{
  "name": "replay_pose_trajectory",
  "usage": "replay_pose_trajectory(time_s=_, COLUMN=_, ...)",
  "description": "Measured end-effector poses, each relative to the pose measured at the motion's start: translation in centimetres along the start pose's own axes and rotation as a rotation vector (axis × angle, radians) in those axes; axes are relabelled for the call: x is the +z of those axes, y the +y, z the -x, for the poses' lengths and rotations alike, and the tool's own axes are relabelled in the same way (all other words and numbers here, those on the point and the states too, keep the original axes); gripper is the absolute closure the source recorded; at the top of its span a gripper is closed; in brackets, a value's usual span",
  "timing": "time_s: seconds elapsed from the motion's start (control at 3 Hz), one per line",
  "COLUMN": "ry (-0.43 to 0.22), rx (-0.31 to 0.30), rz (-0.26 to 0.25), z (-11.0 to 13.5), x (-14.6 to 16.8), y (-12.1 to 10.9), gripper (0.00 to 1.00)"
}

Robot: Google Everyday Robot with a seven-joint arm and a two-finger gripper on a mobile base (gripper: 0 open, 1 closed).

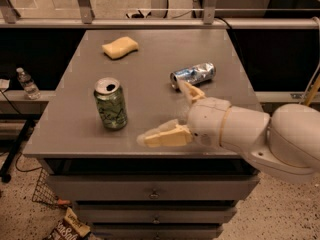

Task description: Place green can upright

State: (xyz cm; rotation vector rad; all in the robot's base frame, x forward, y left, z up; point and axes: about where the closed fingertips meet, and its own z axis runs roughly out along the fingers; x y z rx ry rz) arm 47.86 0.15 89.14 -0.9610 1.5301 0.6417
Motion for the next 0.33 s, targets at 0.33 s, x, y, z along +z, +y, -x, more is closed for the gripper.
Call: replay_pose_trajectory(time_s=0.33, ry=0.045, rx=0.056, rz=-0.135, z=-2.61, x=-5.98, y=-4.57, gripper=0.0)
